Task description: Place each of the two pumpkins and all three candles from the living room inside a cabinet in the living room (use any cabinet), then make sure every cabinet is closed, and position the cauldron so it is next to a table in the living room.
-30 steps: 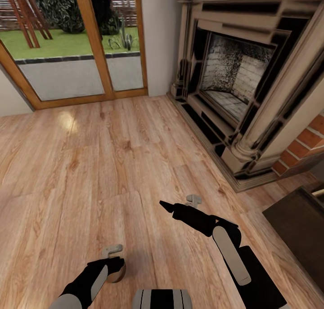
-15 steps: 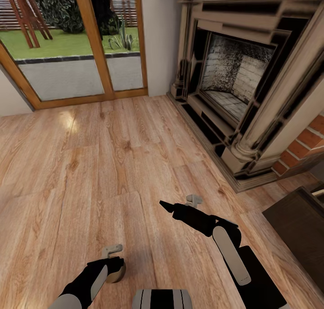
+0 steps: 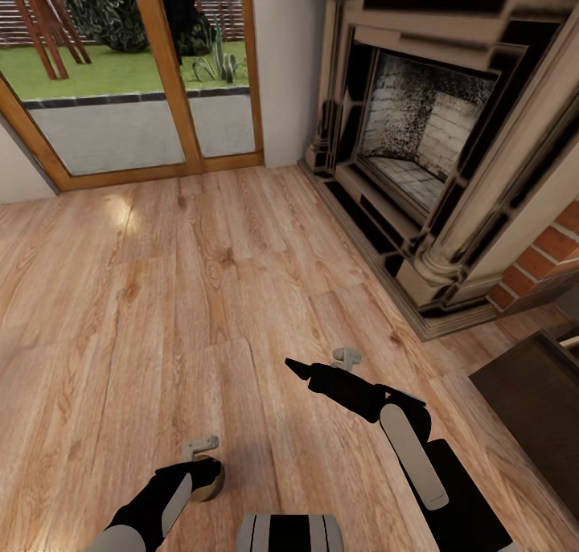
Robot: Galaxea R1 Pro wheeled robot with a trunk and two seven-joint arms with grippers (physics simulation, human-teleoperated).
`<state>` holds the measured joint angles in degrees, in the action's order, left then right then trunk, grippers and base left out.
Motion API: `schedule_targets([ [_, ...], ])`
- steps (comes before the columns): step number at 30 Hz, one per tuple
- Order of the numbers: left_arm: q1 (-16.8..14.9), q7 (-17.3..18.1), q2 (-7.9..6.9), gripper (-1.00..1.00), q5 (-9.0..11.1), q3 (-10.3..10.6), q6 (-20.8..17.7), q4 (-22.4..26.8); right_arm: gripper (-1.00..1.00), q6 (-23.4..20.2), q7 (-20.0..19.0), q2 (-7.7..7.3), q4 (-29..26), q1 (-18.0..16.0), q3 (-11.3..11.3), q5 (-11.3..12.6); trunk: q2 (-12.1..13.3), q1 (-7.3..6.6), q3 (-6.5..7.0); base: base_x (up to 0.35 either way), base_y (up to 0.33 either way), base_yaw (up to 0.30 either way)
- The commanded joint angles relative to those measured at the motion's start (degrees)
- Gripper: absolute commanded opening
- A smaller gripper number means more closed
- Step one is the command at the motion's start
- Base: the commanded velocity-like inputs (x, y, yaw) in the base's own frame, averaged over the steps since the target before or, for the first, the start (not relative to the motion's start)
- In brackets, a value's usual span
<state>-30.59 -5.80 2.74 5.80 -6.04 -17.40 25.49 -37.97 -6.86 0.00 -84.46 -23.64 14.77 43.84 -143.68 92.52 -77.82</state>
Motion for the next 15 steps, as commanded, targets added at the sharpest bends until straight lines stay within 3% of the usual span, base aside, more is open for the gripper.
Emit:
schedule_targets([
  [1, 0.0, 0.0, 0.03, 1.0, 0.0, 0.0, 0.0, 0.0, 1.0, 0.0, 0.0, 0.0, 0.0, 0.0, 0.0, 0.0, 0.0, 0.0, 0.0, 0.0, 0.0, 0.0],
  [15, 0.0, 0.0, -0.01, 1.0, 0.1, -0.1, 0.1, 0.0, 1.0, 0.0, 0.0, 0.0, 0.0, 0.0, 0.0, 0.0, 0.0, 0.0, 0.0, 0.0, 0.0, 0.0],
])
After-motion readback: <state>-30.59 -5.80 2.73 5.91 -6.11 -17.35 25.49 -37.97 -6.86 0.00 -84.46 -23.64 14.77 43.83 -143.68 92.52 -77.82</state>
